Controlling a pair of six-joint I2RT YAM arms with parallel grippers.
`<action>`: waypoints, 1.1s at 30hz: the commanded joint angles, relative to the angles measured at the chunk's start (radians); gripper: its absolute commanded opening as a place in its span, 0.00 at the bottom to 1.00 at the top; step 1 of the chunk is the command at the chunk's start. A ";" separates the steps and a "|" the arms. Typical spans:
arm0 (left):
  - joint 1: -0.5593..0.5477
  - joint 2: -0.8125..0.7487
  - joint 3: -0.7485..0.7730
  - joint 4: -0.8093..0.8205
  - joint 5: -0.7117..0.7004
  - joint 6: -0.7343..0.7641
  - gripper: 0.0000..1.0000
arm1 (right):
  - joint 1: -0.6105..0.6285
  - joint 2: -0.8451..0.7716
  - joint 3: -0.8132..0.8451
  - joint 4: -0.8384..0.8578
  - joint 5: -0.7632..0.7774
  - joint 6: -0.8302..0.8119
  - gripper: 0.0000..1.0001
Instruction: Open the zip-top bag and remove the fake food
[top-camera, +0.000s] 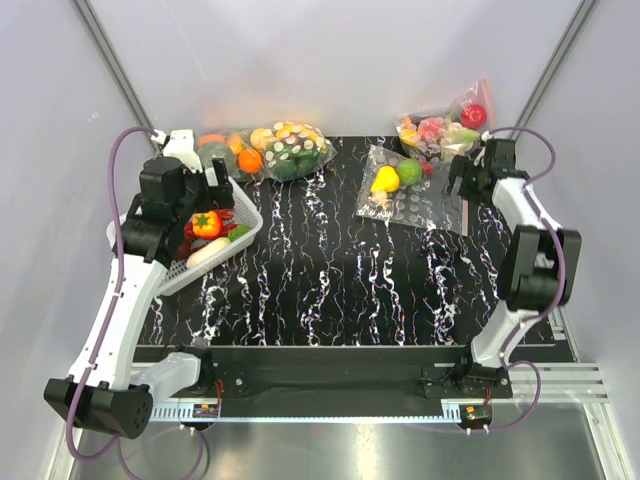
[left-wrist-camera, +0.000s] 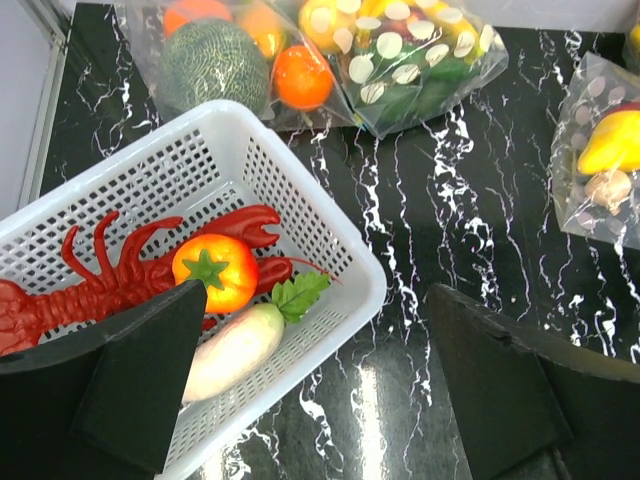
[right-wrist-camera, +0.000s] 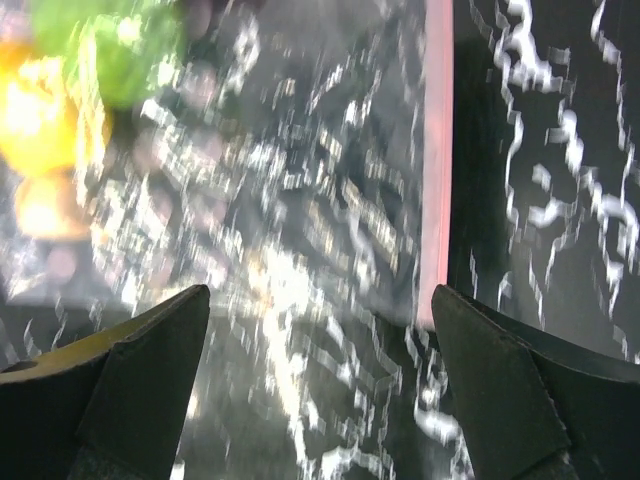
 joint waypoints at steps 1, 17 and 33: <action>-0.002 -0.041 -0.022 0.031 -0.008 0.022 0.99 | 0.003 0.097 0.155 0.065 0.033 -0.037 1.00; -0.002 -0.073 0.031 -0.104 -0.113 0.010 0.99 | -0.005 0.605 0.684 -0.034 0.029 -0.072 0.99; -0.002 -0.118 0.044 -0.166 -0.135 -0.034 0.99 | -0.028 0.689 0.689 -0.082 0.041 -0.063 0.55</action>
